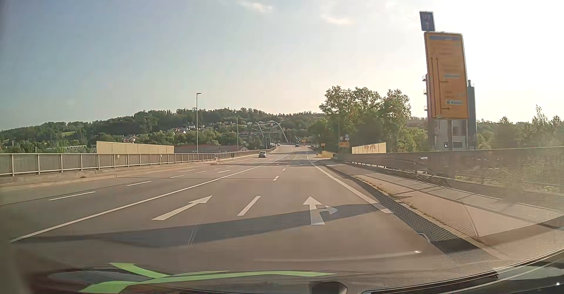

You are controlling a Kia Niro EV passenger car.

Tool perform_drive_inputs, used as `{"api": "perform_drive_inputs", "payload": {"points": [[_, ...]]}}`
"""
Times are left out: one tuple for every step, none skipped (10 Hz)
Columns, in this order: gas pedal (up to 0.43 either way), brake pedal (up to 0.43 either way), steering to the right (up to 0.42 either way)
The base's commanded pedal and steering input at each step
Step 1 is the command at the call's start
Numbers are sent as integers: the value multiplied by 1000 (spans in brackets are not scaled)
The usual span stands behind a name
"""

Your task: Follow the waypoints while adhering to traffic rules and regulations

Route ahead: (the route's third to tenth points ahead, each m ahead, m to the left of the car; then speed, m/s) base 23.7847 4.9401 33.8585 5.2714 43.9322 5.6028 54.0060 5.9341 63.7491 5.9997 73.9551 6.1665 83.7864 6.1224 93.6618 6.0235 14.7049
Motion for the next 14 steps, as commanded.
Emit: {"api": "perform_drive_inputs", "payload": {"points": [[110, 0, -2], [110, 0, -3], [110, 0, -3], [110, 0, -2], [110, 0, -3], [110, 0, -3], [110, 0, -2], [110, 0, -2], [110, 0, -3], [98, 0, -2], [87, 0, -3], [87, 0, -3], [87, 0, -2], [87, 0, -3]]}}
